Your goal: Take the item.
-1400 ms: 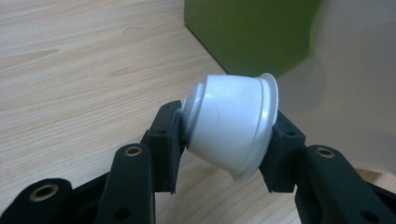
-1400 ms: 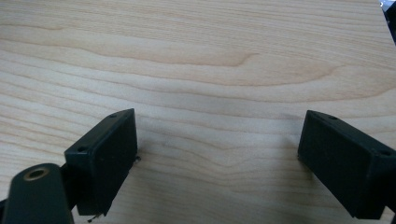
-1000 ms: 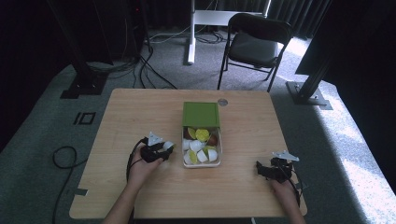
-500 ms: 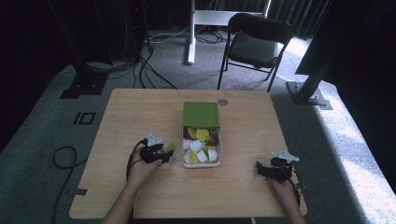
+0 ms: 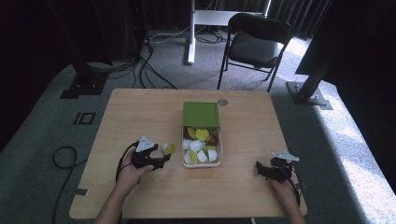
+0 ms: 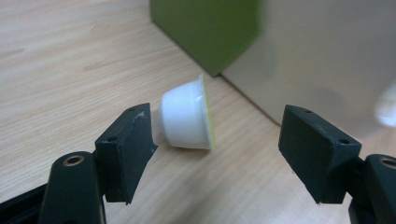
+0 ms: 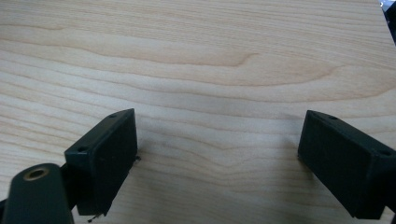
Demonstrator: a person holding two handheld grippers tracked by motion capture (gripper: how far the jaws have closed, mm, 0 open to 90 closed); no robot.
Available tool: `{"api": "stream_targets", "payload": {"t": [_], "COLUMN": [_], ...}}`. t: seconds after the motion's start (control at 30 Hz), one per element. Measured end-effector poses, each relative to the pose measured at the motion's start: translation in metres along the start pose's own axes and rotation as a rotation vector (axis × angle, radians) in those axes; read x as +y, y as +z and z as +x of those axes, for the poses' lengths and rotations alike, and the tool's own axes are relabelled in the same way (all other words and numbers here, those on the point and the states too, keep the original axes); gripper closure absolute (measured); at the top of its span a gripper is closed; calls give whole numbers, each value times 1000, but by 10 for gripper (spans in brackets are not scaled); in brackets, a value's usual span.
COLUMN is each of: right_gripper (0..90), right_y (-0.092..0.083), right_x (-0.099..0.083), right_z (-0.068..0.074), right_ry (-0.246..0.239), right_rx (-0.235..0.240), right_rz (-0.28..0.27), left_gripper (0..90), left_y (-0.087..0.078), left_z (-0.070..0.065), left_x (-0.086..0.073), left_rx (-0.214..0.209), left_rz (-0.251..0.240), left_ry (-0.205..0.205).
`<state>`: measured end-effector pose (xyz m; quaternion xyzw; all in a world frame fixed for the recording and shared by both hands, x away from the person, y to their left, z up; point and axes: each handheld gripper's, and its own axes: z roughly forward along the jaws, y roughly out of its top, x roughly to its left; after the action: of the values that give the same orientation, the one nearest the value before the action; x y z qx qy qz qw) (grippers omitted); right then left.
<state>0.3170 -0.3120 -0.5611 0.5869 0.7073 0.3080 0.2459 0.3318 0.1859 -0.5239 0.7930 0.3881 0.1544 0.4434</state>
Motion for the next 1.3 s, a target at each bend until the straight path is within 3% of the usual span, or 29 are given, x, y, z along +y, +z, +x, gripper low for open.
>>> {"api": "stream_targets", "payload": {"t": [0.33,0.37,0.4,0.43,0.63,0.67,0.8,0.87,0.97,1.0,1.03,1.07,1.2,1.3], "right_gripper": [114,114,114,114,114,114,114,114,114,114,114,114,114,114], "right_y": [0,0,0,0,0,0,0,0,0,0,0,0,0,0], "right_x": [0,0,0,0,0,0,0,0,0,0,0,0,0,0], "right_z": [0,0,0,0,0,0,0,0,0,0,0,0,0,0], "right_ry": [-1,-1,-1,-1,0,0,0,-1,-1,0,0,0,-1,-1], "right_rx": [0,0,0,0,0,0,0,0,0,0,0,0,0,0], "right_rz": [0,-1,-1,-1,-1,0,-1,-1,-1,-1,-1,0,0,-1], "left_gripper": [276,277,276,276,277,277,276,276,276,276,276,276,276,275], "left_y": [-17,-18,-18,-18,-19,-20,-20,-21,-25,-26,-26,-27,-28,-33], "left_z": [-12,-15,-15,-18,-19,-21,-24,-24,-24,-25,-25,-25,-22,-15], "left_x": [-10,-13,-13,-16,-25,-29,-36,-38,-41,-45,-45,-48,-52,-55], "left_rx": [-120,-156,-156,-178,-214,-234,-251,-255,-259,-268,-268,-260,-240,-199], "left_rz": [8,17,17,35,66,87,130,131,146,173,173,189,186,204], "left_ry": [107,146,146,176,193,220,272,268,296,332,332,356,344,364]}}
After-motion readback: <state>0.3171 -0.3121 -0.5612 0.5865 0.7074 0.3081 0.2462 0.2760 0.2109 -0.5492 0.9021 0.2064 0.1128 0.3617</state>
